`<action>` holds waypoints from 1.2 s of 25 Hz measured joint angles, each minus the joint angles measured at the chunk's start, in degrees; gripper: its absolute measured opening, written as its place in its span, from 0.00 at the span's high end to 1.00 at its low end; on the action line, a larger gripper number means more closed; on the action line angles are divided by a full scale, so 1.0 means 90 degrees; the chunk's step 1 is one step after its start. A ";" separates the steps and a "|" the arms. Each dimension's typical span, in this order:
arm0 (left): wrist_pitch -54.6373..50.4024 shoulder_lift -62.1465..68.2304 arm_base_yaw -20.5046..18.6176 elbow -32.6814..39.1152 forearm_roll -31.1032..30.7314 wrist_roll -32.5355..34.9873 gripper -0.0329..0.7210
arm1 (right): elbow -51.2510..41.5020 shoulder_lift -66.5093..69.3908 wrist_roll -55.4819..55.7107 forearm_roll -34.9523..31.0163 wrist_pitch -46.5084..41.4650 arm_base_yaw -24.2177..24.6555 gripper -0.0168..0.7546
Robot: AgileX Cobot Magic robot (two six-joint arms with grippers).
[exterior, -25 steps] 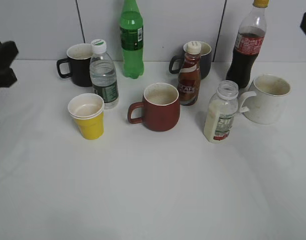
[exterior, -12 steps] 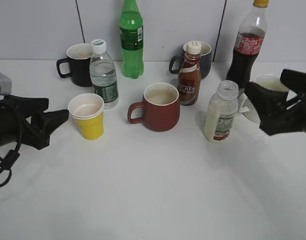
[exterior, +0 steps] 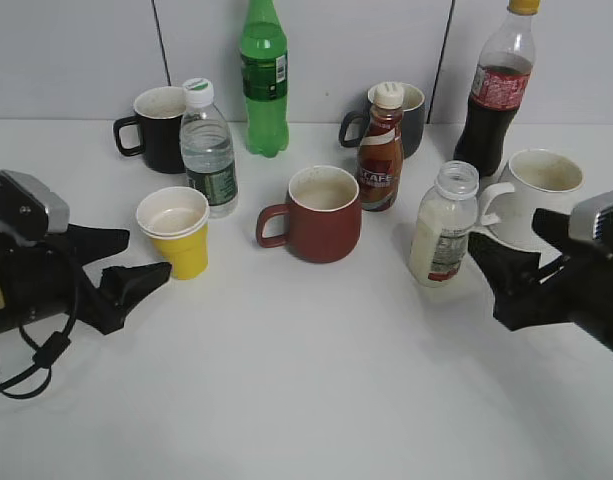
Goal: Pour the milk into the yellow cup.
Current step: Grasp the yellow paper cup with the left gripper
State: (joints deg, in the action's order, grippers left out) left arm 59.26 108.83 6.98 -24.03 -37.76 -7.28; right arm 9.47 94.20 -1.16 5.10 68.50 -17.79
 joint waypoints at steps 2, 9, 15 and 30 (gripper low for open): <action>0.0028 0.0176 0.0000 -0.0164 0.0000 0.0003 0.16 | 0.0000 0.0329 -0.0023 -0.0015 0.0031 0.0000 0.22; 0.0107 0.0695 0.0000 -0.0725 -0.0250 0.0008 0.15 | 0.0006 0.0863 -0.0116 -0.0027 0.0066 0.0000 0.22; 0.0599 0.1251 0.0000 -0.1089 -0.0291 0.0008 0.15 | 0.0018 0.0879 -0.0151 -0.0034 0.0080 0.0000 0.22; 0.0728 0.2211 0.0356 -0.2186 -0.0220 0.0016 0.17 | 0.0265 0.0884 -0.0167 -0.0034 0.0082 0.0000 0.22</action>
State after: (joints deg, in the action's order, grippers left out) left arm 65.81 128.73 10.19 -43.71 -39.74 -7.13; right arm 11.85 102.16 -2.66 4.80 69.24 -17.79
